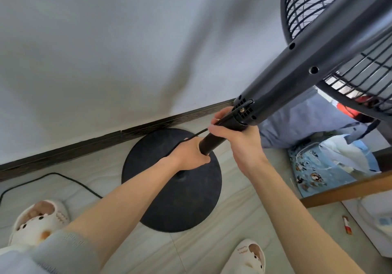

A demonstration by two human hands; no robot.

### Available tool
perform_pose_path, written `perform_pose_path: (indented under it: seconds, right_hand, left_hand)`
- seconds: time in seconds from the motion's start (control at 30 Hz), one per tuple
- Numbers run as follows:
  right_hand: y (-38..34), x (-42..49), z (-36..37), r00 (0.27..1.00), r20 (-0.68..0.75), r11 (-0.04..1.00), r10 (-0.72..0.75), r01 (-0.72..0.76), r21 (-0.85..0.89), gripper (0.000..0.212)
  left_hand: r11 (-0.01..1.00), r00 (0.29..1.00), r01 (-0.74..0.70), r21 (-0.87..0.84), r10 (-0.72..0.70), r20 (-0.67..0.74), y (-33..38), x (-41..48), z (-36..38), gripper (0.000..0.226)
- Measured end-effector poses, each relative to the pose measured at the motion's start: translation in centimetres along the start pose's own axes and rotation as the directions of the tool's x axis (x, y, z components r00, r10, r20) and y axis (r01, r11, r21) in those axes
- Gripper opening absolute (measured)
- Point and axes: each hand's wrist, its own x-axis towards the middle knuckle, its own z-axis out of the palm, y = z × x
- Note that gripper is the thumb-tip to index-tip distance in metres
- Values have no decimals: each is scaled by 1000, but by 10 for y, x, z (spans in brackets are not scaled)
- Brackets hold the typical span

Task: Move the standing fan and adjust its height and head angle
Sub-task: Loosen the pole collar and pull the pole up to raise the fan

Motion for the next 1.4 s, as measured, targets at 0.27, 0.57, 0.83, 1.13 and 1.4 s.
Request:
perform_pose_path:
  seconds: [0.27, 0.57, 0.83, 1.13, 1.4]
  right_hand:
    - [-18, 9, -11, 952, 294, 997, 81, -83, -4, 33]
    - [3, -2, 18, 975, -165, 988, -152, 152, -10, 26]
    - [-4, 0, 3, 997, -64, 998, -42, 40, -45, 27]
    - [-17, 24, -31, 832, 549, 997, 78, -62, -47, 45]
    - [-5, 17, -28, 933, 341, 993, 114, -111, -26, 42]
  left_hand:
    - [1000, 1000, -3, -18, 3, -14, -5, 0, 0, 14]
    - [1000, 1000, -10, -2, 10, 6, -4, 2, -1, 13]
    - [1000, 1000, 24, -4, -23, 13, -4, 2, 0, 12]
    - [999, 999, 45, -11, -45, 0, -1, -5, -1, 12]
    - [999, 998, 46, -24, -45, 41, 4, -6, -7, 8]
